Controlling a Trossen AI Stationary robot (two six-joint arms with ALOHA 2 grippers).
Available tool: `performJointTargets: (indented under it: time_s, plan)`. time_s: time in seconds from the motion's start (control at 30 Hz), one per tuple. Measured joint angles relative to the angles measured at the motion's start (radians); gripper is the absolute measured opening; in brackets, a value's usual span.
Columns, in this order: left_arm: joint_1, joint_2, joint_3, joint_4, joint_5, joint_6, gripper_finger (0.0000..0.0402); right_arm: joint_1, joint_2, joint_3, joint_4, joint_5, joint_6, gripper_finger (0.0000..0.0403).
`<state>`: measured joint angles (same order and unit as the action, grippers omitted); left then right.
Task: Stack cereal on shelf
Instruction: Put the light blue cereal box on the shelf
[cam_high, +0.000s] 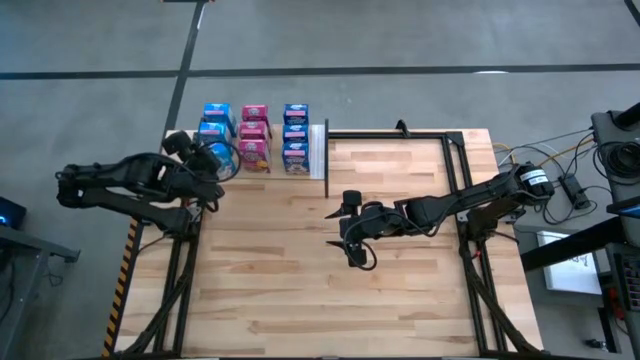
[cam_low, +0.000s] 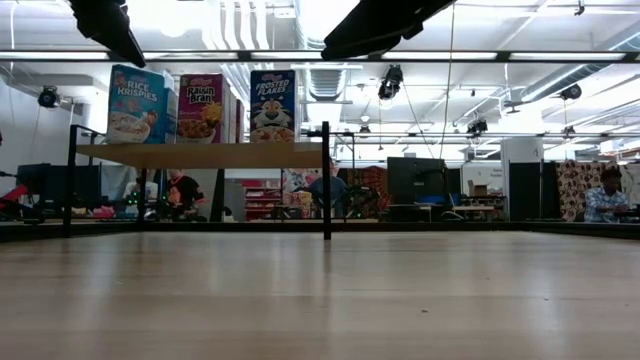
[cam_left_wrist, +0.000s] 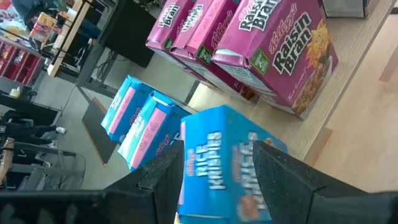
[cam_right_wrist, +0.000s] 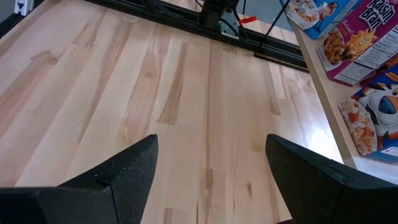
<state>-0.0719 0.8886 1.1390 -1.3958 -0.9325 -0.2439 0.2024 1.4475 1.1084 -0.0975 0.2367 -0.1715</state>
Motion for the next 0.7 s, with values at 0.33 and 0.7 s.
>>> performJointTargets:
  time_s: [0.33,0.7]
  plan:
    - [0.0,0.019,0.082,0.009,0.108,-0.001,0.0174,0.0,0.0,0.0,0.0,0.0,0.0,0.0288]
    - [-0.001,0.095,0.174,-0.023,0.489,-0.184,0.0157,0.0,0.0,0.0,-0.004,0.0,-0.033,0.0287]
